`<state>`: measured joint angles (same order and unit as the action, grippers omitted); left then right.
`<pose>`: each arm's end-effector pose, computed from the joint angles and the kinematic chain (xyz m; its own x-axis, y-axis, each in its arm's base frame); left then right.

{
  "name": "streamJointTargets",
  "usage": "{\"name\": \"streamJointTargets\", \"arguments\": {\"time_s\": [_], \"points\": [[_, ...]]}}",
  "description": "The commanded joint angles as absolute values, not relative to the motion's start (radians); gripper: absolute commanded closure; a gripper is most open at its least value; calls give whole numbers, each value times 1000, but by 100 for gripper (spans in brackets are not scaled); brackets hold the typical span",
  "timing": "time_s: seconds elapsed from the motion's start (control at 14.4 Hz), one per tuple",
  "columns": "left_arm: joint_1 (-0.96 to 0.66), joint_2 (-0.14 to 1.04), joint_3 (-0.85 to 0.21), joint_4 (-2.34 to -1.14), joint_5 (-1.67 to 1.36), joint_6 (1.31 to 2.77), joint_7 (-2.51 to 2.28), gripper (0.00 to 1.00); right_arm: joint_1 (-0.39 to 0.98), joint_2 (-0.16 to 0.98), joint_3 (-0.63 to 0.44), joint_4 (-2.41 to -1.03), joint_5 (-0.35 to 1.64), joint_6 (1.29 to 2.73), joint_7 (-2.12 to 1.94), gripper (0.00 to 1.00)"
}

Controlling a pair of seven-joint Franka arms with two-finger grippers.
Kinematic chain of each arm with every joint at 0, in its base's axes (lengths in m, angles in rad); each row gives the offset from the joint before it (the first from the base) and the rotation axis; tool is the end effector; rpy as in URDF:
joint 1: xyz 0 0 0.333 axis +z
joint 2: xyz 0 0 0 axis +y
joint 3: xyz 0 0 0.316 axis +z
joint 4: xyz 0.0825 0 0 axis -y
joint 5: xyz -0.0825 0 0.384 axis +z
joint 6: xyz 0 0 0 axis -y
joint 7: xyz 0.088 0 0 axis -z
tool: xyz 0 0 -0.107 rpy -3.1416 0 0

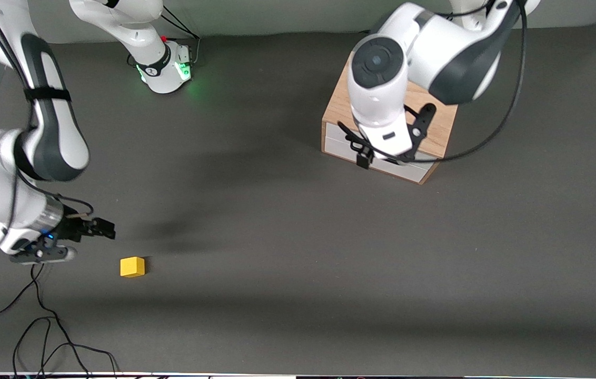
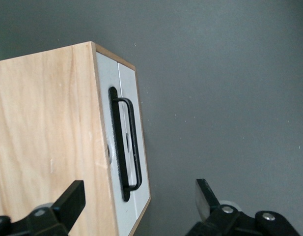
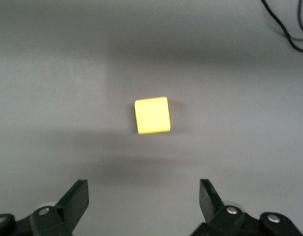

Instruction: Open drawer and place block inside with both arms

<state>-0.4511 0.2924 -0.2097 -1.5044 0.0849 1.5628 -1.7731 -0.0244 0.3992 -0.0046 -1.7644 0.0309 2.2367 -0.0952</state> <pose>0.5061 -0.3634 0.4850 0.4547 0.8881 0.0677 0.8756 -0.4318 -0.2164 0.6588 -0.0179 0.3457 0.9961 0.0476 0.0748 0.0490 -0.9987 -0.0168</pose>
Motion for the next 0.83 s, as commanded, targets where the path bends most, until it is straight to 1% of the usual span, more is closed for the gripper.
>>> {"name": "streamJointTargets", "arguments": {"time_s": [0.0, 0.14, 0.28, 0.56, 0.76], "points": [[-431, 291, -212, -1601, 68, 1653, -1805, 0, -26, 527, -3, -1701, 15, 2337, -124, 0], [-420, 293, -212, -1655, 51, 1725, -1805, 0, -26, 598, -3, -1658, -17, 2371, -144, 0], [-413, 305, -213, -1690, 31, 1778, -1805, 0, -31, 647, -3, -1631, -18, 2372, -144, 0], [-414, 314, -213, -1773, 5, 1845, -1805, 0, -28, 689, -2, -1620, -8, 2394, -140, 0], [-414, 325, -213, -1796, 3, 1870, -1805, 0, -28, 716, -2, -1623, -5, 2439, -127, 0]]}}
